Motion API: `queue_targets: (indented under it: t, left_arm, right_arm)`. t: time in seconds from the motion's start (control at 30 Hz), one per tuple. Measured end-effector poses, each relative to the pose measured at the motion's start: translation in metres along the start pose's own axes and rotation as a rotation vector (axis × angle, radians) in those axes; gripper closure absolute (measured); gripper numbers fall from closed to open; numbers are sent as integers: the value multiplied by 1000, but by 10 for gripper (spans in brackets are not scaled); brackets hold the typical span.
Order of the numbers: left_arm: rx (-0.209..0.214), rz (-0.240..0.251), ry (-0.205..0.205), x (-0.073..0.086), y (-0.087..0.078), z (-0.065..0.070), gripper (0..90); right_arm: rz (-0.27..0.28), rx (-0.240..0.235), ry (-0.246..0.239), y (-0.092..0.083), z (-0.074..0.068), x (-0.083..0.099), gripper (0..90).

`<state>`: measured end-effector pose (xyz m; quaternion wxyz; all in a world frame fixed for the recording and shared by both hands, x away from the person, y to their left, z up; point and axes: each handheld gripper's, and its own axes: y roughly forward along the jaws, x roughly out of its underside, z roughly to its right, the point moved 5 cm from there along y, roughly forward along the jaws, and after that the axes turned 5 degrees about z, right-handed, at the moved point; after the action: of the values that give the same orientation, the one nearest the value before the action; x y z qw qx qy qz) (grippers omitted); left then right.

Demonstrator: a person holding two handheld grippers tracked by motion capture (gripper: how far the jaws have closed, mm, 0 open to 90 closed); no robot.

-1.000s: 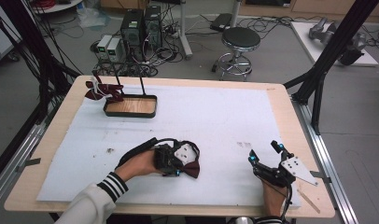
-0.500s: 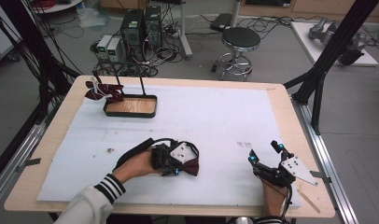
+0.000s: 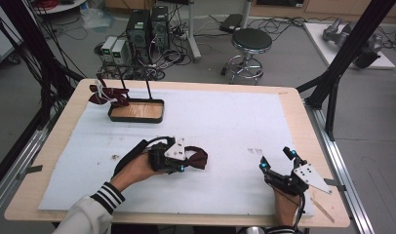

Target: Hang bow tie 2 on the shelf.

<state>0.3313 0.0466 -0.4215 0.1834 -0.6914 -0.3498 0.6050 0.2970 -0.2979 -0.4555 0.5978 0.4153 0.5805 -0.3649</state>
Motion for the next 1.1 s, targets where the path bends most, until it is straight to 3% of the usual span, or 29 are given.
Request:
queue_targets:
  t: [0.13, 0.3, 0.77, 1.1]
  left_arm:
    - [-12, 35, -28, 0, -7, -5, 762]
    - [-60, 95, -58, -2, -18, -12, 762]
    - [-142, 176, -98, -3, -38, -24, 763]
    - [-234, 262, -157, -1, -62, -40, 762]
  right_arm:
    - [0, 0, -3, 0, 0, 0, 109]
    - [0, -1, -4, 0, 0, 0, 109]
    - [0, -1, -3, 0, 0, 0, 109]
    - [-3, -1, 0, 0, -1, 0, 109]
